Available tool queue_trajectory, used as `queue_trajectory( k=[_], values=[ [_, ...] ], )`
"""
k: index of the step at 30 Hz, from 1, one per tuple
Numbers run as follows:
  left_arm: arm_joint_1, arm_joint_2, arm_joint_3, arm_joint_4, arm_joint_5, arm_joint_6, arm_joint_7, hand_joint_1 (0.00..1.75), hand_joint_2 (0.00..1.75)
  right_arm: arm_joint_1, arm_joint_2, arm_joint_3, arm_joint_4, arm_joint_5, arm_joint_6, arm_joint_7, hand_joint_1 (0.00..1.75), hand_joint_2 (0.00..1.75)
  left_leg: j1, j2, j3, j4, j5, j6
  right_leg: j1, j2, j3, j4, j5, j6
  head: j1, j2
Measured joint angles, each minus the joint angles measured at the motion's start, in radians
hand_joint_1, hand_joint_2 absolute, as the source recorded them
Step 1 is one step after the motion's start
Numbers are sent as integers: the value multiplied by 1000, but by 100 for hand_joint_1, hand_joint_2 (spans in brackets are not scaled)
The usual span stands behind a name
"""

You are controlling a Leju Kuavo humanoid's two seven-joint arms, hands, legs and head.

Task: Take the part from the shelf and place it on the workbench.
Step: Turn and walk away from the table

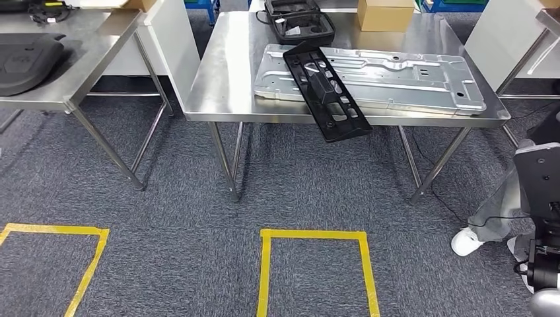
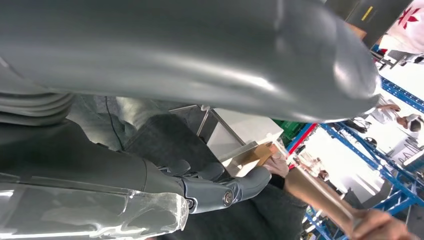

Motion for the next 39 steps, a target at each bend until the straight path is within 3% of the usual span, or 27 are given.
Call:
queue_trajectory(
  k=[3,4,5,6,7,9,11,13,15,17,19,20,21,22,24,26,29,31,32,34,35,36,37,38,39],
  values=[
    [0,-1,0,0,0,0,0,0,175,2,-1,1,0,1,-7,0,0,0,12,-1,-74,196,-127,-21,-2,-2,-24,0,18,-11,-1,0],
    [0,-1,-1,0,0,0,0,0,175,2,-1,1,0,1,-8,0,0,0,15,-1,-92,256,-155,-24,-2,-2,-33,0,24,-11,-2,0],
    [0,-1,-1,0,0,1,1,0,175,2,-1,3,0,2,-9,0,0,0,16,-1,-93,281,-163,-25,-2,-2,-40,1,29,-11,-2,0],
    [0,-1,-2,0,0,1,1,0,175,2,-1,4,0,2,-9,0,0,0,17,-1,-73,262,-152,-23,-1,-1,-46,1,34,-9,-2,0],
    [-1,-1,-3,0,0,1,1,0,175,2,-1,6,0,4,-10,0,0,0,16,-1,-31,200,-125,-18,-1,-1,-50,1,38,-8,-2,0],
    [-4,0,-5,0,0,2,2,0,175,1,-1,7,0,7,-12,0,0,0,10,-2,70,31,-69,-2,1,-1,-55,1,45,-3,-2,0],
    [-8,2,-7,0,0,2,3,0,175,-1,-1,8,0,8,-17,0,0,0,3,-2,115,-58,-45,11,1,-2,-61,2,53,7,-1,0],
    [-9,3,-10,0,0,2,5,0,175,-2,-3,11,0,9,-21,0,0,0,-1,-1,109,-66,-37,18,0,-3,-65,-2,65,20,-1,0],
    [-8,3,-14,0,0,2,8,0,175,-2,-6,13,1,9,-22,0,0,0,4,1,101,-75,-18,25,-2,-2,-77,10,53,28,-1,0],
    [-10,3,-17,0,0,2,9,0,175,-3,-7,13,2,9,-23,0,0,0,9,4,87,-81,-2,31,-2,-2,-116,99,-18,31,1,0],
    [-11,4,-20,0,0,2,9,0,175,-4,-7,15,3,9,-24,0,0,0,5,4,70,-78,8,36,0,-2,-164,237,-98,31,2,0],
    [-11,4,-21,0,0,2,9,0,175,-4,-7,15,4,9,-24,0,0,0,4,4,63,-77,13,36,1,-2,-172,280,-115,31,2,0],
    [-11,4,-22,0,-1,2,9,0,175,-4,-6,16,4,9,-24,0,0,0,2,4,56,-75,17,35,2,-2,-161,282,-112,30,2,0],
    [-11,4,-23,0,-1,2,9,0,175,-4,-6,16,4,9,-24,0,0,0,2,4,49,-71,21,34,3,-2,-127,240,-90,28,2,0],
    [-12,4,-23,0,-1,2,9,0,175,-7,-7,16,4,9,-24,0,0,0,-2,4,40,-61,24,31,4,-2,-35,102,-42,27,2,0],
    [-15,5,-23,0,-1,2,9,0,175,-12,-8,16,4,10,-24,0,0,0,-7,3,27,-45,26,25,4,-1,14,14,-22,21,1,0],
    [-19,6,-24,0,-1,3,9,0,175,-15,-9,16,4,10,-24,0,0,0,-10,3,6,-30,33,14,4,0,3,11,-16,7,0,0],
    [-18,6,-24,0,-1,3,9,0,175,-16,-8,18,4,10,-24,0,0,0,-8,2,-7,-10,16,6,1,-1,-8,14,-9,-3,0,0],
    [-18,6,-24,0,-1,3,9,0,175,-16,-9,18,5,10,-24,0,0,0,-5,2,-22,25,-12,0,1,-2,-13,14,-5,-8,-1,0],
    [-19,6,-24,0,-1,3,9,0,175,-17,-9,19,5,10,-24,0,0,0,1,2,-72,159,-97,-14,3,-2,-26,14,4,-15,-2,0],
    [-19,6,-24,0,-1,2,9,0,175,-18,-9,20,5,10,-24,0,0,0,4,2,-96,233,-133,-17,5,-3,-32,14,9,-18,-2,0],
    [-19,6,-24,0,-1,2,9,0,175,-19,-9,21,5,10,-23,0,0,0,5,2,-107,279,-152,-17,7,-3,-38,14,14,-19,-2,0],
    [-19,6,-24,0,-1,1,9,0,175,-20,-9,22,5,10,-22,0,0,0,4,2,-98,284,-151,-12,10,-3,-43,15,18,-19,-2,0],
    [-19,6,-24,0,-1,0,9,0,175,-21,-10,23,6,10,-22,0,0,0,2,2,-69,245,-133,-4,14,-3,-47,14,22,-20,-2,0],
    [-20,6,-24,0,-1,0,9,0,175,-22,-12,24,6,10,-21,0,0,0,-3,1,-21,171,-105,10,18,-2,-50,14,27,-21,-2,0]
  ],
)
